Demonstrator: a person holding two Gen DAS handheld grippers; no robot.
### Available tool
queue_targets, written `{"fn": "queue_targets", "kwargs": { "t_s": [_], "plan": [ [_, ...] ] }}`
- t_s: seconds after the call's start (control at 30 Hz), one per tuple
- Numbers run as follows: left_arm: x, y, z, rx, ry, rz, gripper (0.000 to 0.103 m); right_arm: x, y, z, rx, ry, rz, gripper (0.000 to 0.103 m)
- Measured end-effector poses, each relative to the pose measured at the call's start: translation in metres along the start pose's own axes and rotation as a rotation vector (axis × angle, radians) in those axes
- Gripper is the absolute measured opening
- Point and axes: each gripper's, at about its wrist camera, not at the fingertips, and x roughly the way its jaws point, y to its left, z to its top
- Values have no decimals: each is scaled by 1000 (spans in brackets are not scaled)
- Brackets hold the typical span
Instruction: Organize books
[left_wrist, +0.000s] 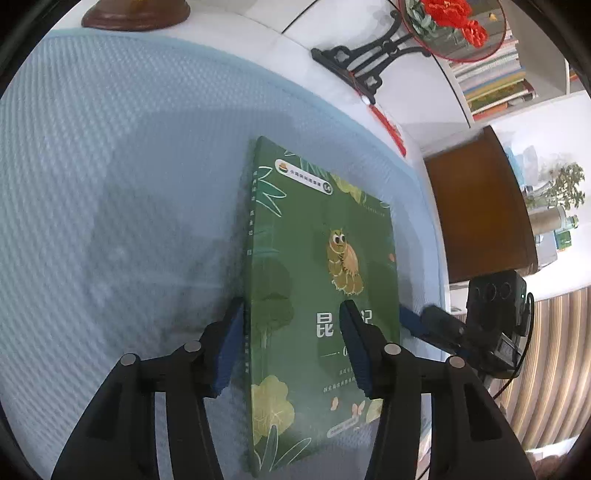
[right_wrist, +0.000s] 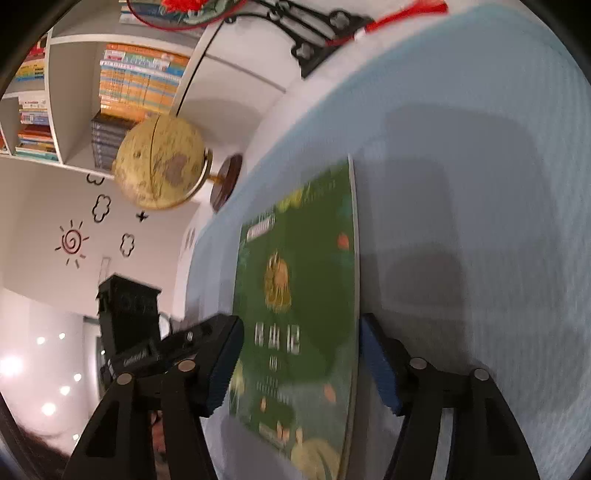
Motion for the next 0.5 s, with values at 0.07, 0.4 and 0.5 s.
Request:
{"fn": "queue_targets", "kwargs": {
  "t_s": [0.07,0.4,0.5],
  "plan": [
    [-1,1,-3,-6,7,0,42,-5,-6,-10,37,36,31,57],
    [6,11,0,-73,94,-46,24,-3,-13,-17,55,72,54,40],
    [5,9,-1,-53,90,-13,19,4,-10,-12,41,61,9,25]
  ]
}}
